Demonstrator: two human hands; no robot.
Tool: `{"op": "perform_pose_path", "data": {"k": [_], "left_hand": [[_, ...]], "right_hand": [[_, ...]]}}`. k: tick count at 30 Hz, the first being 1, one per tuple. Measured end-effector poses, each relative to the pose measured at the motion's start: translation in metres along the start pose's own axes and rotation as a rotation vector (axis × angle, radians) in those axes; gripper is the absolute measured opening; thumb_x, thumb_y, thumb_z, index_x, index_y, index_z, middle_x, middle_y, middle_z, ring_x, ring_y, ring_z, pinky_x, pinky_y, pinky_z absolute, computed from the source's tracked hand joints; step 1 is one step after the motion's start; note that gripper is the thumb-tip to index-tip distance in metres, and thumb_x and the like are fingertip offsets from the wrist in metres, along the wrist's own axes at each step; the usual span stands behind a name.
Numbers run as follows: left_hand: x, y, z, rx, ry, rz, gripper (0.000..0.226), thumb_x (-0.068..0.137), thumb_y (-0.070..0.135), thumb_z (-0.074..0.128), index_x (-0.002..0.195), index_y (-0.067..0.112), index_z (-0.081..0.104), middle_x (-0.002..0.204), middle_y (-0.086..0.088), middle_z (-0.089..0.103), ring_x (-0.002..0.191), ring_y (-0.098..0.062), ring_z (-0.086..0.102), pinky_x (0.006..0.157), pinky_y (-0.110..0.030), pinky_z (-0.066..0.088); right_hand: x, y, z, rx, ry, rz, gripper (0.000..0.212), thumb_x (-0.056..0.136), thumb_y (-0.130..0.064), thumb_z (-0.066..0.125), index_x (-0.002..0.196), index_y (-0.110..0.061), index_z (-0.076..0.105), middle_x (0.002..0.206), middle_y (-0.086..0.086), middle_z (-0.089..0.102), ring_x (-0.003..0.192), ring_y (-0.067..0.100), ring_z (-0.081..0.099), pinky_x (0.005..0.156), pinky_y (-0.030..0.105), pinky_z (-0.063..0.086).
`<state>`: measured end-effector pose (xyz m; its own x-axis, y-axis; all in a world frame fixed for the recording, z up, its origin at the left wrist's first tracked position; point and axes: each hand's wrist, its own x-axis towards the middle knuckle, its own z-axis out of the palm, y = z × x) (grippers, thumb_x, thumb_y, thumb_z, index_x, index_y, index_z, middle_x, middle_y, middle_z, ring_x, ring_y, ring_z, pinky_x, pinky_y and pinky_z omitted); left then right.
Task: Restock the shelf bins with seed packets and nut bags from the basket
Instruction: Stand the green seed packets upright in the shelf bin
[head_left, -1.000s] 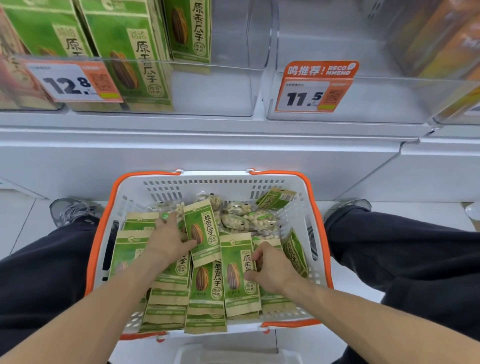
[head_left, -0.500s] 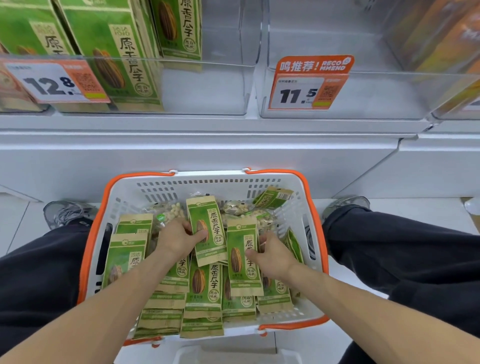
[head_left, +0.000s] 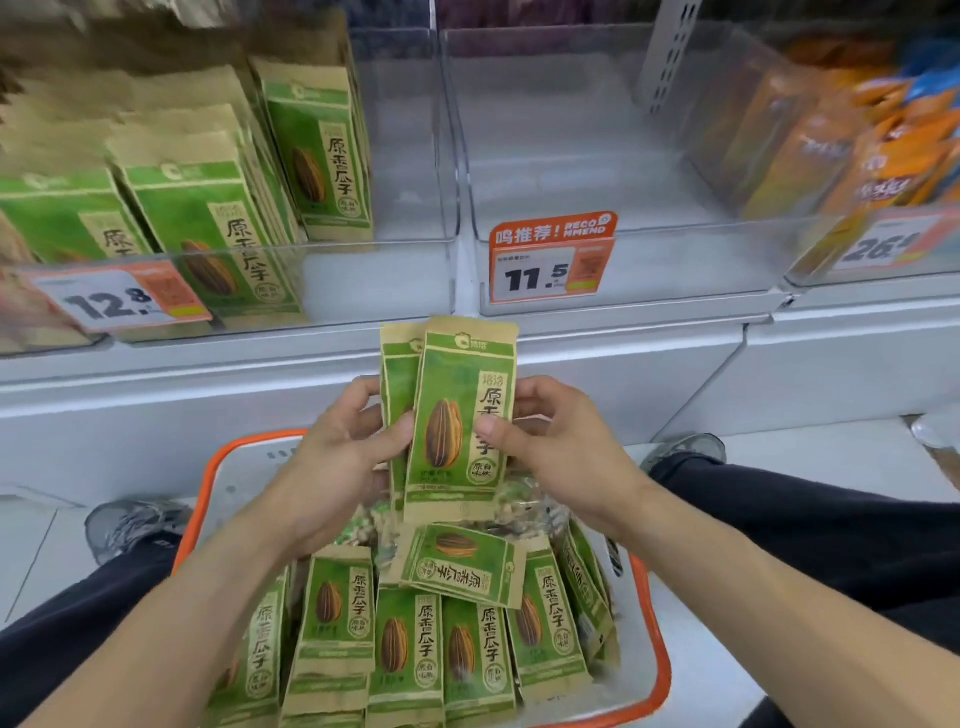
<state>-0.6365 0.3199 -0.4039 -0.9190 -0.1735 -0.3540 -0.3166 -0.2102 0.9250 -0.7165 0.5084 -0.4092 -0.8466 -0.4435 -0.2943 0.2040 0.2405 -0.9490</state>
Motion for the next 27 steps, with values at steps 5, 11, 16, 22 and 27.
{"op": "perform_pose_path", "data": {"k": [5, 11, 16, 22, 27], "left_hand": [[-0.026, 0.037, 0.017, -0.048, -0.083, 0.092, 0.055, 0.093, 0.06, 0.041, 0.134, 0.027, 0.056, 0.129, -0.004, 0.066, 0.113, -0.029, 0.065, 0.092, -0.055, 0.053], [-0.042, 0.065, 0.017, 0.24, 0.066, 0.327, 0.039, 0.084, 0.058, 0.055, 0.112, 0.031, 0.061, 0.106, 0.008, 0.073, 0.1, -0.012, 0.068, 0.083, -0.032, 0.056], [-0.036, 0.085, 0.0, 0.146, -0.09, 0.354, 0.058, 0.077, 0.074, 0.058, 0.123, 0.039, 0.061, 0.123, 0.012, 0.068, 0.118, -0.009, 0.061, 0.098, -0.032, 0.048], [-0.011, 0.089, -0.011, 0.311, 0.119, 0.535, 0.05, 0.096, 0.062, 0.031, 0.131, 0.034, 0.053, 0.118, 0.024, 0.067, 0.112, 0.003, 0.061, 0.09, -0.019, 0.052], [-0.005, 0.09, -0.036, 0.395, 0.191, 0.657, 0.047, 0.097, 0.06, 0.028, 0.134, 0.037, 0.045, 0.127, 0.023, 0.06, 0.122, 0.0, 0.054, 0.097, -0.018, 0.044]], "right_hand": [[-0.012, -0.049, -0.014, -0.213, -0.088, -0.262, 0.035, 0.079, -0.046, 0.074, 0.108, -0.028, 0.064, 0.104, -0.013, 0.073, 0.098, 0.006, 0.068, 0.09, 0.039, 0.057], [-0.012, -0.096, -0.023, -0.414, -0.459, -0.307, 0.075, 0.075, -0.068, 0.067, 0.134, -0.036, 0.035, 0.128, -0.018, 0.061, 0.118, 0.007, 0.061, 0.093, 0.042, 0.055], [0.006, -0.127, -0.013, -0.25, -0.47, -0.331, 0.073, 0.064, -0.041, 0.087, 0.118, -0.026, 0.04, 0.112, 0.005, 0.069, 0.09, 0.031, 0.072, 0.065, 0.048, 0.062], [0.04, -0.128, 0.015, -0.139, -0.401, -0.29, 0.068, 0.059, -0.041, 0.089, 0.118, -0.035, 0.057, 0.103, 0.013, 0.072, 0.077, 0.035, 0.075, 0.062, 0.049, 0.062], [0.045, -0.127, 0.031, -0.048, -0.503, -0.273, 0.058, 0.072, -0.053, 0.073, 0.118, -0.018, 0.063, 0.115, 0.008, 0.07, 0.093, 0.026, 0.074, 0.068, 0.034, 0.061]]}}
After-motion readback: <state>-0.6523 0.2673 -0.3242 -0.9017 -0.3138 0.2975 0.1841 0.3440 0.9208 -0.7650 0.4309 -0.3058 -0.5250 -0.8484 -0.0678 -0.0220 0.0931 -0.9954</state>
